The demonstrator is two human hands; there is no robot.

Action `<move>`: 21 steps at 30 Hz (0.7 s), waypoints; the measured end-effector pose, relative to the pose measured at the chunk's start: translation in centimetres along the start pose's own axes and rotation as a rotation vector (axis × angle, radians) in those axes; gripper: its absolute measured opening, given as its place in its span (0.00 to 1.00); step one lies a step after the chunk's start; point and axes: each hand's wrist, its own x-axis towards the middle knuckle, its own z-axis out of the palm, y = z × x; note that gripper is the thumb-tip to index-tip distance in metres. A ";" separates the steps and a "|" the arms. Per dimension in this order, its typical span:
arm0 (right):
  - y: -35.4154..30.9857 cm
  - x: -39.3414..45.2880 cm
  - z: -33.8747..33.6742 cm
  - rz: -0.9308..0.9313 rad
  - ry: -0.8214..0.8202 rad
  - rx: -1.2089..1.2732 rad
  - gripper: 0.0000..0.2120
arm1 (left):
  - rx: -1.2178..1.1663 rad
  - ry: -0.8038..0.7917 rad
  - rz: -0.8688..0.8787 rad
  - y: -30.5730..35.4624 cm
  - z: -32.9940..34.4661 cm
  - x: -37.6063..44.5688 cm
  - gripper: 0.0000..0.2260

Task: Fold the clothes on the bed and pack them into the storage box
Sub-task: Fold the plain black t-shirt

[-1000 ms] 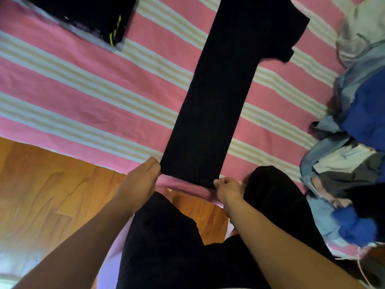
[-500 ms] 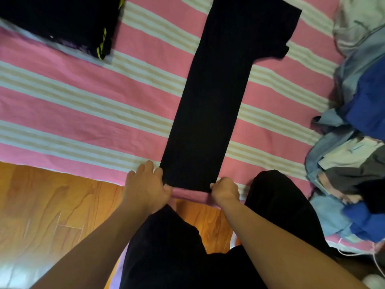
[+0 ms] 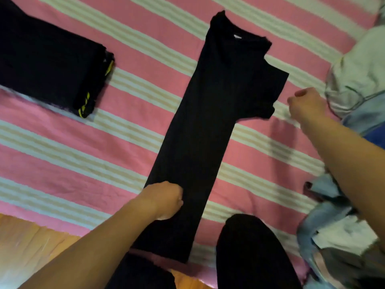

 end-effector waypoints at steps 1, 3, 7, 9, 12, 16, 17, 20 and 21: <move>-0.8 2.9 -0.4 -0.060 0.013 -0.017 0.20 | -0.061 0.200 0.017 1.1 -1.8 1.7 0.10; -2.1 7.3 -0.1 -0.189 -0.010 -0.021 0.26 | -0.167 0.628 0.069 3.3 -5.4 5.8 0.10; -2.4 11.5 3.3 -0.318 -0.105 -0.120 0.26 | 0.002 1.076 0.096 6.1 -13.3 15.3 0.20; -2.0 12.3 3.8 -0.332 -0.170 -0.045 0.15 | 0.005 1.024 0.015 6.4 -16.1 18.9 0.26; -0.1 13.2 2.9 -0.374 -0.239 0.111 0.11 | -0.034 0.927 -0.105 5.9 -17.7 21.9 0.30; 3.0 13.1 2.9 -0.357 -0.283 0.338 0.09 | 0.072 0.840 -0.226 6.5 -21.3 22.6 0.28; 3.1 13.3 3.2 -0.373 -0.279 0.335 0.08 | 0.092 0.871 -0.246 6.4 -23.3 22.9 0.27; 2.6 13.4 3.6 -0.412 -0.248 0.313 0.09 | 0.267 0.941 -0.214 5.7 -30.2 23.9 0.25; 2.6 13.5 3.5 -0.418 -0.245 0.325 0.09 | 0.344 0.959 -0.151 5.6 -32.4 24.0 0.25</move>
